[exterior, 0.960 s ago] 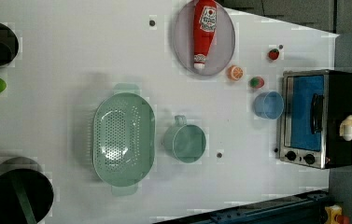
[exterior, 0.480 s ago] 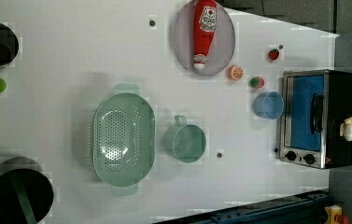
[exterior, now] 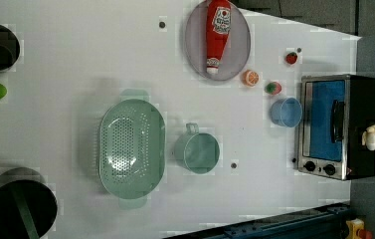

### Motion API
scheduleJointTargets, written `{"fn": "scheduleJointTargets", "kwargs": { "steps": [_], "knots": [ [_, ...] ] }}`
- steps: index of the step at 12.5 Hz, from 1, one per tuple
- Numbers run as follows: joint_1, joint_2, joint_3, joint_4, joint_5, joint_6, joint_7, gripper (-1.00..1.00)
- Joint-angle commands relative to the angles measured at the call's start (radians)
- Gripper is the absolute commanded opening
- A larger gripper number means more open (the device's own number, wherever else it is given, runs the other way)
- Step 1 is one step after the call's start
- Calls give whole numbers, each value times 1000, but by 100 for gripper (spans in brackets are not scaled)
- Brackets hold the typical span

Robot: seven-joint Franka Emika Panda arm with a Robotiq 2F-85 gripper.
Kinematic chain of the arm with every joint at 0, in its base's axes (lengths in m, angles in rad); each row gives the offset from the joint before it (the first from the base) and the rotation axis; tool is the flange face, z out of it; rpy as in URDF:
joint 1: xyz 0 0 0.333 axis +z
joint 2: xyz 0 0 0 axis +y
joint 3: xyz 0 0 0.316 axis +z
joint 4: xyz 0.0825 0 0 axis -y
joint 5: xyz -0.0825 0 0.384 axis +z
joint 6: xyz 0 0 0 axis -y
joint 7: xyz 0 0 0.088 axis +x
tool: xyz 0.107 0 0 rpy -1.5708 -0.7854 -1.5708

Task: Pick banana from table and place on oven.

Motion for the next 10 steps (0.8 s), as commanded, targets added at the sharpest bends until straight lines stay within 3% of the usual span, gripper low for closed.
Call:
{"fn": "scheduleJointTargets", "kwargs": {
  "steps": [1, 5, 10],
  "knots": [
    [56, -136, 125, 28, 11, -78, 377, 100],
    [56, -210, 270, 22, 11, -120, 566, 100],
    [56, -237, 308, -7, 10, -138, 566, 100]
  ]
}}
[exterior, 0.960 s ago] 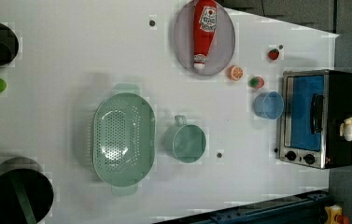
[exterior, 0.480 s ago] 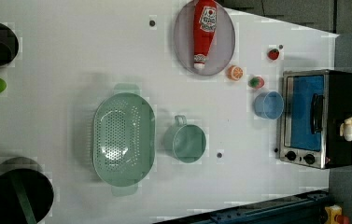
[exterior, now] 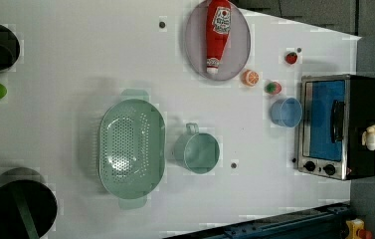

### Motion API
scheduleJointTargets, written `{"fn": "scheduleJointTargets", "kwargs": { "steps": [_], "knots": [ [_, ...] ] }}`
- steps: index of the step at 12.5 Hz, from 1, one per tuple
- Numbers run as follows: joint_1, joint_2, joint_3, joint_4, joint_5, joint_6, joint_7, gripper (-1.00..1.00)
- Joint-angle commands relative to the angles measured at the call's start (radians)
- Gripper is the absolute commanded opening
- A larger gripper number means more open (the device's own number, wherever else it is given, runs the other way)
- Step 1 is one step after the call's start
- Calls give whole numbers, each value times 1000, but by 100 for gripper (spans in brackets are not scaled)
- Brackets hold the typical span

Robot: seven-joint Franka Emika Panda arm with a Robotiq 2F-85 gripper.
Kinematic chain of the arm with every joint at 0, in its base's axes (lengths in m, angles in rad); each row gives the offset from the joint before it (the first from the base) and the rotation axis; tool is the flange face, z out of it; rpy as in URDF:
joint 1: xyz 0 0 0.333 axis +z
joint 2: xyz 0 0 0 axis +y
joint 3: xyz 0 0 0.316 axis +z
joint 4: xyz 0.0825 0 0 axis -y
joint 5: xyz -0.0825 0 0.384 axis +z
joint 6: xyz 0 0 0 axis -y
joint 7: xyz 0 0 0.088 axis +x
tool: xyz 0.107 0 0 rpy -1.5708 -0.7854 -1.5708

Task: Pick banana from table and place on oven.

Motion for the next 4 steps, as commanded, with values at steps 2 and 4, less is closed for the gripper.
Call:
{"fn": "scheduleJointTargets", "kwargs": {
  "steps": [2, 4],
  "knots": [
    [-45, 41, -37, -37, -4, -10, 69, 100],
    [-45, 45, -37, -37, -4, -10, 69, 100]
  ]
}}
